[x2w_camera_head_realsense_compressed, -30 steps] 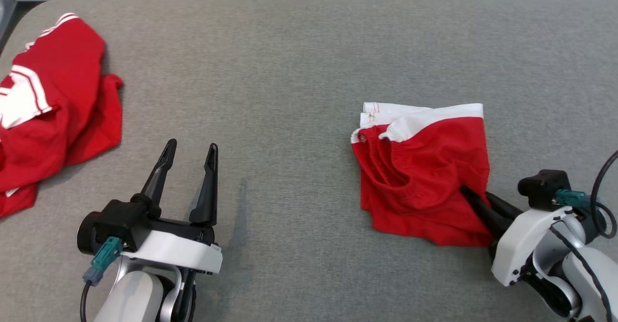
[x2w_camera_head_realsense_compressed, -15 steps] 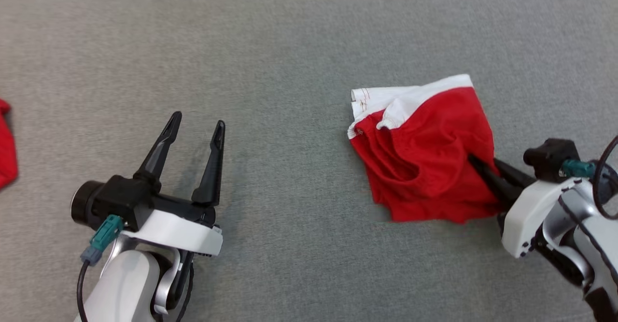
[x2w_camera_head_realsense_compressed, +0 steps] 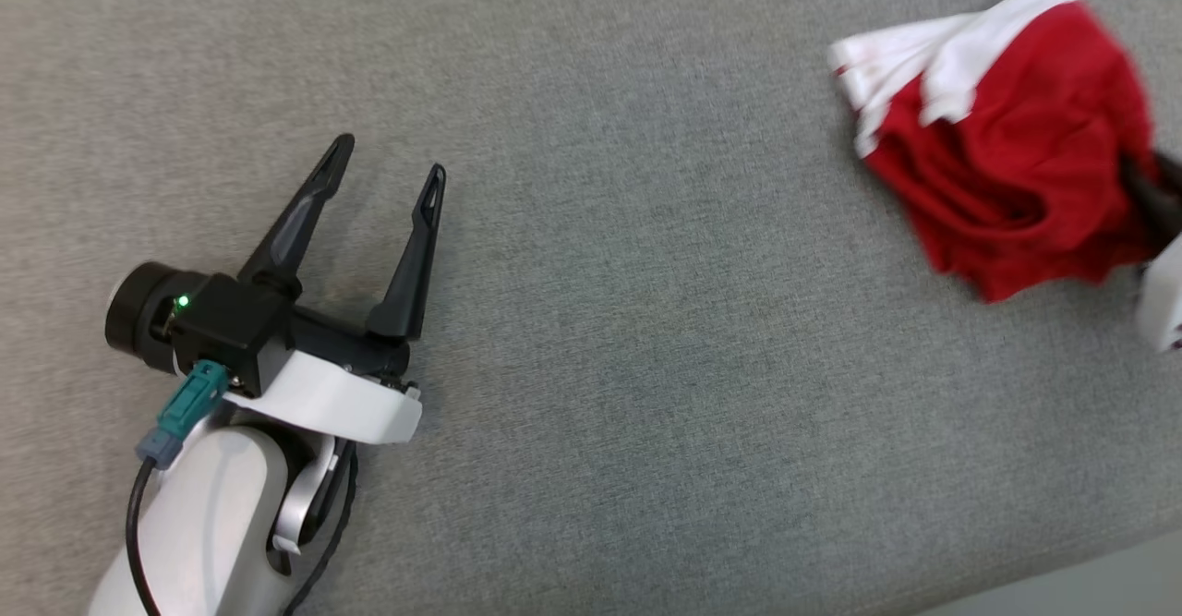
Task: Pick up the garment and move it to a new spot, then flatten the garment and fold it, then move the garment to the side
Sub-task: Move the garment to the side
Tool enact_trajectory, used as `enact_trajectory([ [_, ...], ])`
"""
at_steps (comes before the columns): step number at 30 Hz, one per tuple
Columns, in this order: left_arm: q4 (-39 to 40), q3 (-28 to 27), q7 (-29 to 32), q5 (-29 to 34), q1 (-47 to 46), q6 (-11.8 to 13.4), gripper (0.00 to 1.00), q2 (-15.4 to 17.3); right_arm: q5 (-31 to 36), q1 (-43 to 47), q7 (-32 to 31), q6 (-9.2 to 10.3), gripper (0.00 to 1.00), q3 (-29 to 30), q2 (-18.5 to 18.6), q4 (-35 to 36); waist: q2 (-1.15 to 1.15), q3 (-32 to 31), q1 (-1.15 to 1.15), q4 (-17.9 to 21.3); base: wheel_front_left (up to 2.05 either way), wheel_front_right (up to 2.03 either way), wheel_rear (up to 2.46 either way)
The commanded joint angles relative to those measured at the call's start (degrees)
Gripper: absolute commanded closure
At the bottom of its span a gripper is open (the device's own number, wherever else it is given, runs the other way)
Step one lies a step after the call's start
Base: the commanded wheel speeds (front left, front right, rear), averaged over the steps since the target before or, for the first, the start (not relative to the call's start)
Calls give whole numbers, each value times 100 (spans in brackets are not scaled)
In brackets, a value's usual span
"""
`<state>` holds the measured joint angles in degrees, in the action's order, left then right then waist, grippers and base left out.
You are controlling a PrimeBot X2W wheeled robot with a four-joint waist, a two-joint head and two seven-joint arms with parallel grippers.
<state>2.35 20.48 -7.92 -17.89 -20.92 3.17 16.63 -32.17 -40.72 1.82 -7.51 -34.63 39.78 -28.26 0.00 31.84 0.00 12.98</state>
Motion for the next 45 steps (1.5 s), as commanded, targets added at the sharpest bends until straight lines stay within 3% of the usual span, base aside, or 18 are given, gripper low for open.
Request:
enact_trajectory([
  [1, 53, 2, 28, 37, -146, -15, 0, 49, 19, -124, 72, 3, 100, 37, 108, -71, 0, 207, 0, 148, 0, 0, 0],
  [8, 234, 56, 182, 171, -362, -68, 0, 218, -60, -619, 405, 3, 100, 402, 482, -752, 0, 575, 0, 166, 0, 0, 0],
  [18, 286, 30, 204, 172, -259, 23, 0, 323, -127, -963, 843, 3, 100, 784, 402, -1808, 0, 785, 0, 57, 0, 0, 0],
  [19, 293, 32, 212, 172, -256, 33, 0, 332, -148, -999, 921, 3, 92, 812, 365, -1870, 0, 794, 0, 59, 0, 0, 0],
  [21, 299, 45, 226, 174, -254, 47, 0, 339, -161, -1057, 1014, 3, 47, 868, 272, -2035, 0, 802, 0, 68, 0, 0, 0],
  [22, 304, 50, 234, 173, -263, 54, 0, 340, -160, -1070, 1065, 3, 0, 899, 231, -2102, 0, 800, 0, 74, 0, 0, 0],
  [29, 301, 47, 158, 123, -225, 61, 0, 350, -302, -892, 1259, 3, 0, 990, -128, -2395, 0, 608, 0, 168, 0, 0, 0],
  [34, 233, 7, 56, 12, -111, 87, 0, 328, -464, -537, 1336, 3, 0, 1186, -415, -2217, 0, 269, 0, 207, 0, 0, 0],
  [41, 39, -59, -128, -147, 171, 210, 0, 204, -242, 417, 1335, 2, 0, 2153, -925, -1252, 0, -298, 0, 159, 0, 0, 0],
  [42, -15, -90, -187, -205, 267, 254, 0, 170, -91, 775, 1336, 2, 0, 2441, -1159, -912, 0, -452, 0, 121, 0, 0, 0],
  [45, -76, -115, -234, -257, 359, 298, 0, 148, 62, 1126, 1336, 3, 0, 2682, -1412, -570, 0, -610, 0, 69, 0, 0, 0],
])
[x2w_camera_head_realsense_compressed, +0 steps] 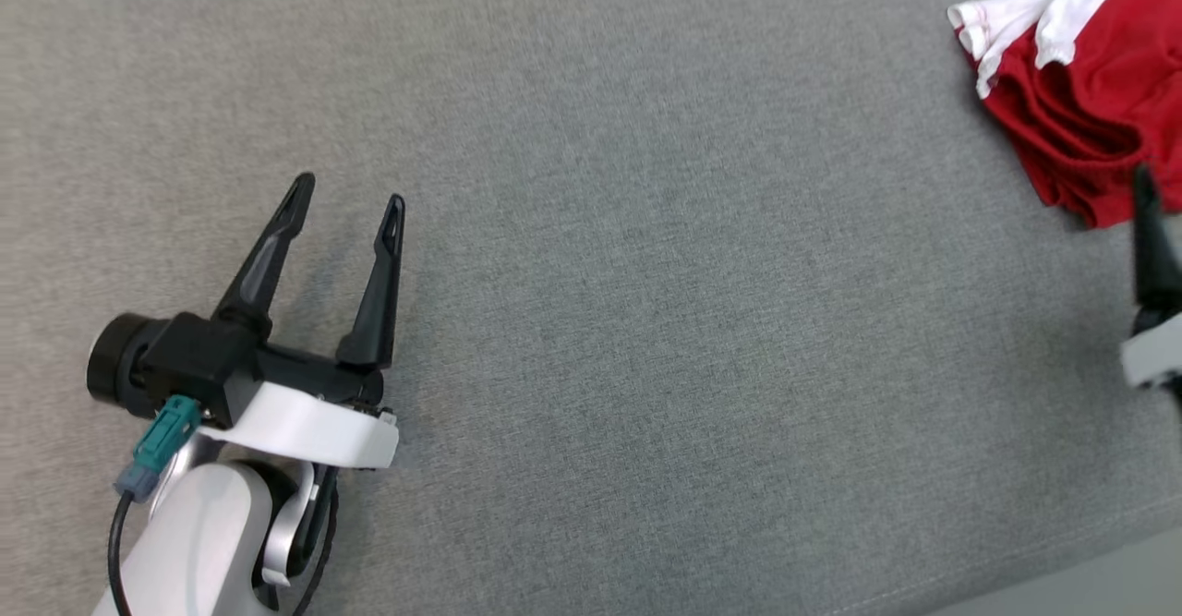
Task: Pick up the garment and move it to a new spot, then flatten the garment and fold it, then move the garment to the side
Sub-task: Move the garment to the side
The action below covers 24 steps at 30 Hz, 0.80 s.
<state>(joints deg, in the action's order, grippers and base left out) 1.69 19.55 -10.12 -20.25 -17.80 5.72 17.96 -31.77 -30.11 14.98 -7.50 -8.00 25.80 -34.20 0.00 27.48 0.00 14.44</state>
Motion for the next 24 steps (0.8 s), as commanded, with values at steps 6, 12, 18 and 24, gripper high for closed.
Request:
enact_trajectory([
  [6, -143, -160, -227, -233, 342, 137, 0, -119, 499, 861, 21, 1, 0, 338, -689, 918, 0, -570, 0, -301, 0, 0, 0],
  [12, -302, -283, -359, -340, 645, 224, 0, -176, 885, 1276, -19, 1, 0, 427, -1038, 1531, 0, -897, 0, -660, 0, 0, 0],
  [18, -445, -408, -445, -411, 923, 334, 0, -292, 1199, 1601, -169, 1, 0, 573, -1265, 2087, 0, -1224, 0, -1090, 0, 0, 0],
  [24, -531, -480, -479, -406, 1218, 387, 0, -296, 1437, 1920, -285, 1, 0, 700, -1453, 2560, 0, -1594, 0, -1378, 0, 0, 0],
])
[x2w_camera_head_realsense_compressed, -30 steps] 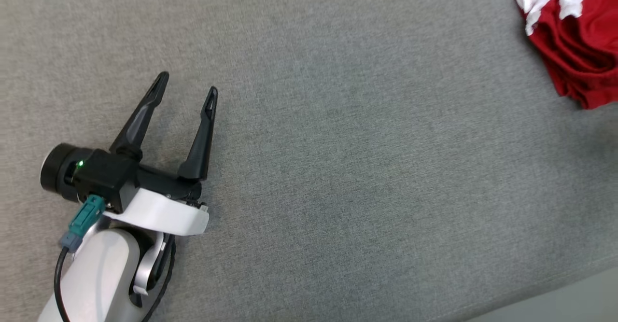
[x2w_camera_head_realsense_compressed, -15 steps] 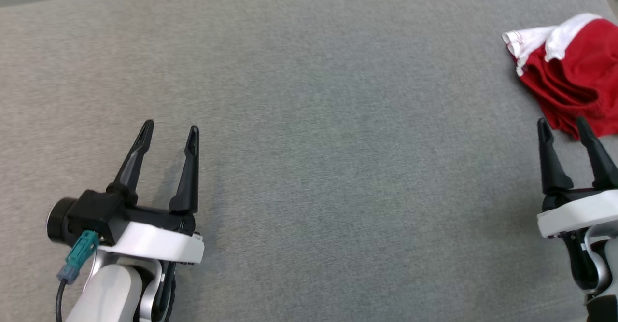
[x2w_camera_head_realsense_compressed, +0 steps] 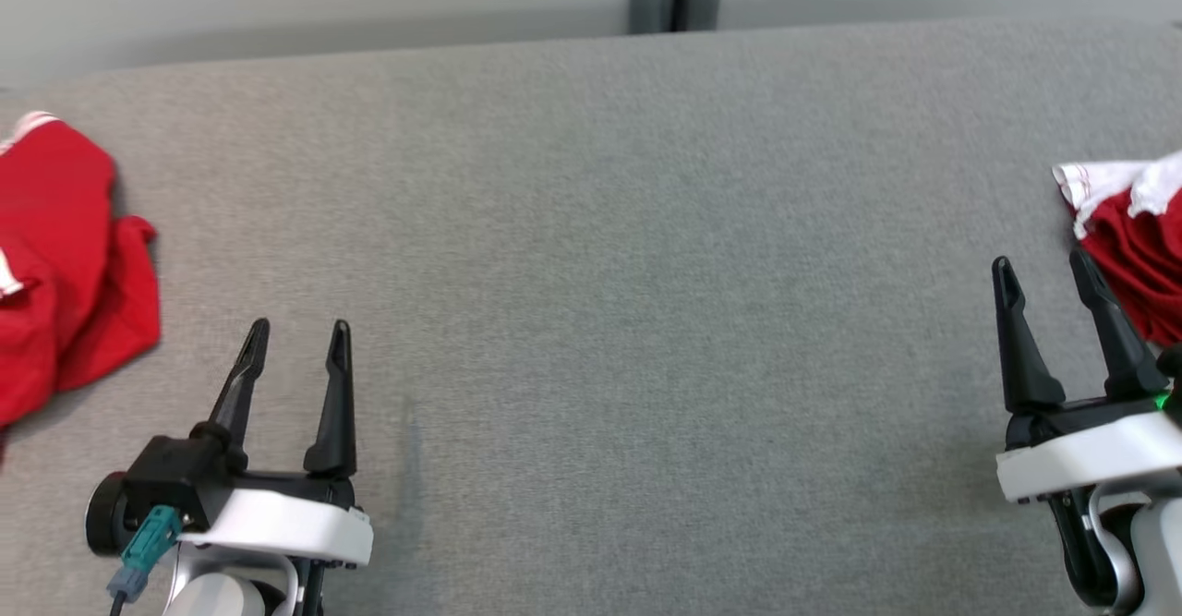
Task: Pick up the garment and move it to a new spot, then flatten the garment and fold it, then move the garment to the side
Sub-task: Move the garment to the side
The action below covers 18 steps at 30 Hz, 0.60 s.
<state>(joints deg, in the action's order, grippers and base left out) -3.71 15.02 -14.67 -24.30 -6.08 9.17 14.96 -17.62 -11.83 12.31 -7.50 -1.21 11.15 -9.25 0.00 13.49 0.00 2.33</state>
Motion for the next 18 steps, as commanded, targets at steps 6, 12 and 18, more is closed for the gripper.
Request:
enact_trajectory([
  [6, 16, -21, -37, -8, 266, 20, 0, 45, 130, 480, -243, 1, 0, 176, -100, 428, 0, -540, 0, -292, 0, 0, 0],
  [12, 27, -8, 24, -42, 481, 75, 0, 95, 191, 839, -432, 1, 0, 232, -159, 656, 0, -815, 0, -287, 0, 0, 0],
  [18, 87, -16, 94, -53, 660, 122, 0, 172, 223, 1088, -518, 1, 0, 259, -201, 791, 0, -985, 0, -261, 0, 0, 0],
])
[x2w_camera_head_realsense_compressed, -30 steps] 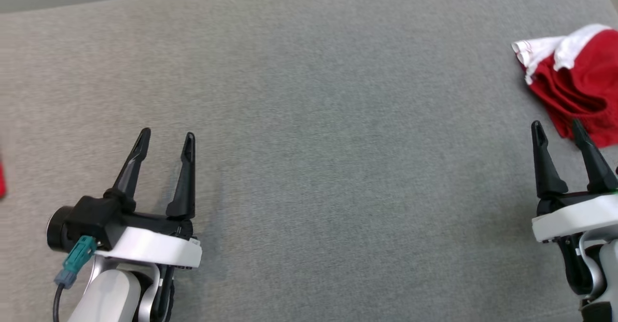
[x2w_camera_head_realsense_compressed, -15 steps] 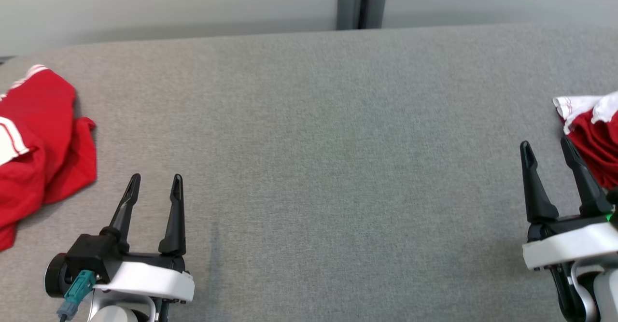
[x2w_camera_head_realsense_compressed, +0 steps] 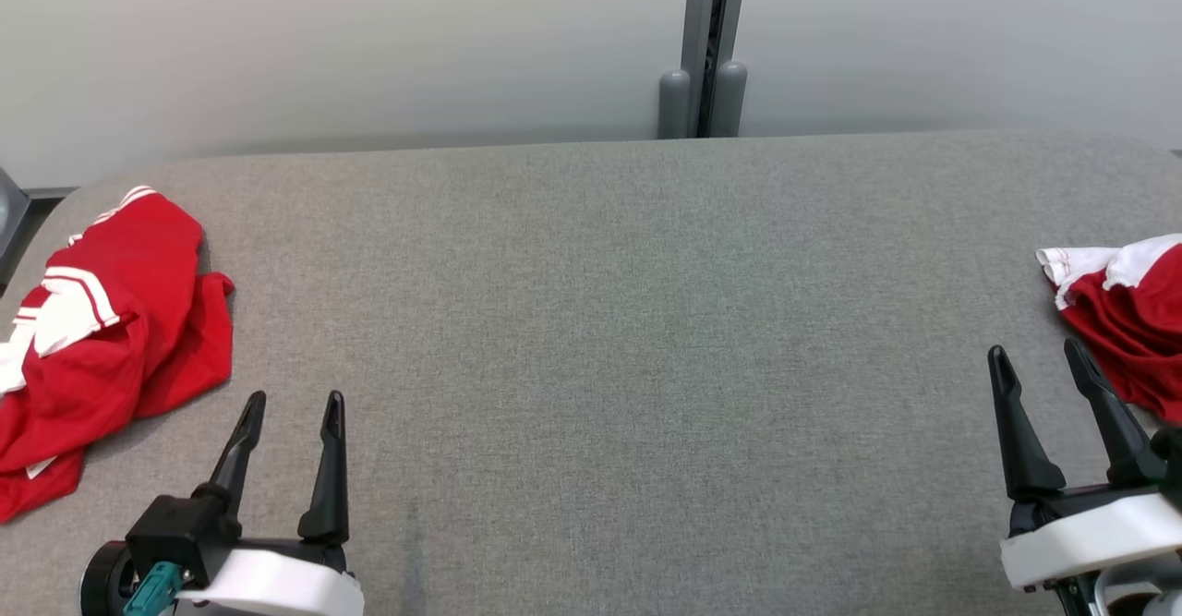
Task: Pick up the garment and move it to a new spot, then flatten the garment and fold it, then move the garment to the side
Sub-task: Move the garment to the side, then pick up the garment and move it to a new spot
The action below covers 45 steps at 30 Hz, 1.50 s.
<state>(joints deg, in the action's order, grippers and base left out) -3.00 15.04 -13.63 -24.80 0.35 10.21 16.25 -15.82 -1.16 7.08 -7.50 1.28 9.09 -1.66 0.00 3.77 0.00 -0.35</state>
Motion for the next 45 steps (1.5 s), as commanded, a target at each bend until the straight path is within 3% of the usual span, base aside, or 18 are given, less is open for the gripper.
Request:
enact_trajectory([
  [1, 23, -13, 18, -10, 45, 24, 0, 54, 37, 61, -10, 1, 0, 18, -7, 48, 0, -37, 0, 10, 0, 0, 0],
  [37, 57, 19, 82, -205, 27, 65, 0, 141, 106, 391, -137, 1, 0, 265, -116, 383, 0, -28, 0, 26, 0, 0, 0],
  [45, 35, -24, 63, -292, -91, 27, 0, 116, 104, 494, -147, 1, 0, 315, -160, 509, 0, 0, 0, -372, 0, 0, 0],
])
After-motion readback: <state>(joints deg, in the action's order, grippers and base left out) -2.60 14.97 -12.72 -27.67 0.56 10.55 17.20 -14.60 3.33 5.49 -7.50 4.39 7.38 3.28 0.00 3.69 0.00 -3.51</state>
